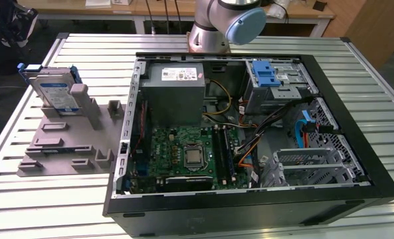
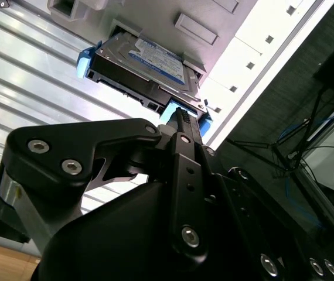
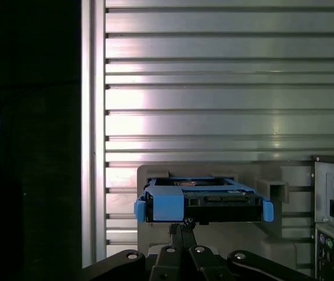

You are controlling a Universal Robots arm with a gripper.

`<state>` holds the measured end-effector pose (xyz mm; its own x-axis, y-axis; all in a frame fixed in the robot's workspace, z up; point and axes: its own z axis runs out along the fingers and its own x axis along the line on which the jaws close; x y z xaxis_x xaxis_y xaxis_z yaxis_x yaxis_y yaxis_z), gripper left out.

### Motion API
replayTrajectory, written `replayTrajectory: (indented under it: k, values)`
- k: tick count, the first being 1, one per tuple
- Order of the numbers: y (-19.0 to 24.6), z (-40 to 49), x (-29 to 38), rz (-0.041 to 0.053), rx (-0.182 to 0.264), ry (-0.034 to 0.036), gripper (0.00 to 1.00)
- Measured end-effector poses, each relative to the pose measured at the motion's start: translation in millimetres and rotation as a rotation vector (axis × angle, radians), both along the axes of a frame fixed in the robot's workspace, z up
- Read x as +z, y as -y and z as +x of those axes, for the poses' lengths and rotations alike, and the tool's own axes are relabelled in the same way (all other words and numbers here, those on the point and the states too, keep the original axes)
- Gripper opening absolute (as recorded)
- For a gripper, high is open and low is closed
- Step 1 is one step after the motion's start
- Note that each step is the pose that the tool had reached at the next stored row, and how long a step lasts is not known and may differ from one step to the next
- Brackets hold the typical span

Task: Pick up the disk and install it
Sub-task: 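Pick up the disk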

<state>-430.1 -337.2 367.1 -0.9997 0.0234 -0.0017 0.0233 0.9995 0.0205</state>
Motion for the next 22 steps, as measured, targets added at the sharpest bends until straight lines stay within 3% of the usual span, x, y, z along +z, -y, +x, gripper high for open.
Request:
replayTrajectory:
  k: [22]
  values:
    - [0.0,0.0,-0.2,0.0000,0.014,0.0000,0.11]
